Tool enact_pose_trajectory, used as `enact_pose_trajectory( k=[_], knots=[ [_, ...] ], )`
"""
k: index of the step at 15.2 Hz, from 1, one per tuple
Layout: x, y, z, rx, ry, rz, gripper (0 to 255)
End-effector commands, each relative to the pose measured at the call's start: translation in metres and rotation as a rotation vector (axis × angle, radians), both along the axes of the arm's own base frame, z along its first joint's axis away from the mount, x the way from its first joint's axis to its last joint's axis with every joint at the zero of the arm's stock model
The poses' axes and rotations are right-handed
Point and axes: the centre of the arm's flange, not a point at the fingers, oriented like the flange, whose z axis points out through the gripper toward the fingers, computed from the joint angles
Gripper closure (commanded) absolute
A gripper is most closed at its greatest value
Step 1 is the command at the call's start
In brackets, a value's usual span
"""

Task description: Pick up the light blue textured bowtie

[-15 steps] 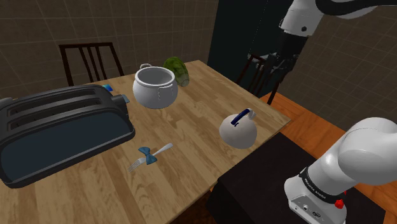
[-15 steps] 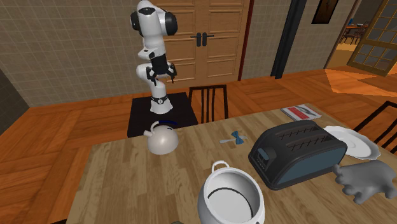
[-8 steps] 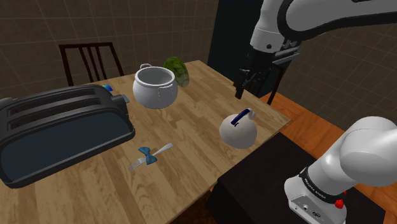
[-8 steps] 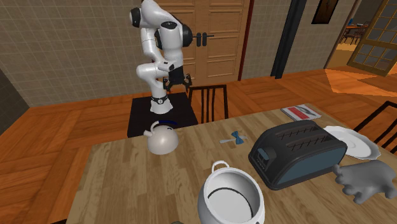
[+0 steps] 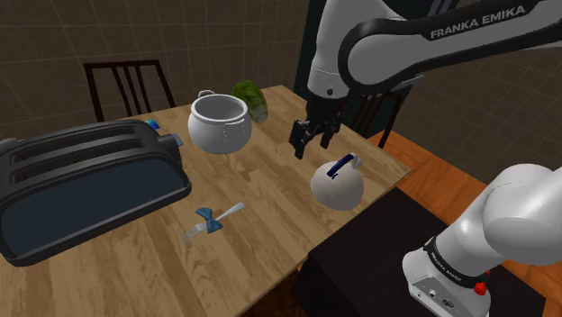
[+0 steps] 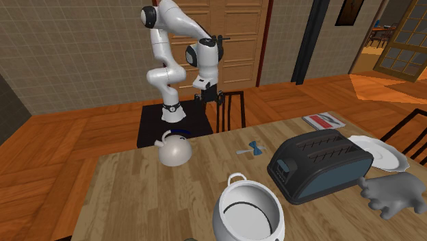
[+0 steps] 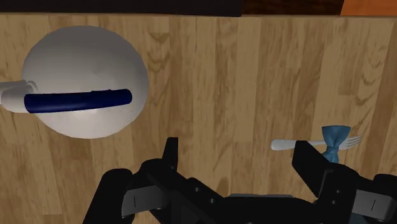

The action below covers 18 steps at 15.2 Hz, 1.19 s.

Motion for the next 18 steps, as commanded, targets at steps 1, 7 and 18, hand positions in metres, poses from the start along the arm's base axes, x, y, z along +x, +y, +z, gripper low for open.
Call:
enact_pose_trajectory(
  k=[1,7,18],
  knots=[
    [0.008,0.021,-0.015,-0.006,-0.002,0.009,0],
    [0.033,0.086,-0.060,-0.028,-0.006,0.038,0],
    [0.075,0.202,-0.144,-0.069,-0.013,0.091,0]
  ],
)
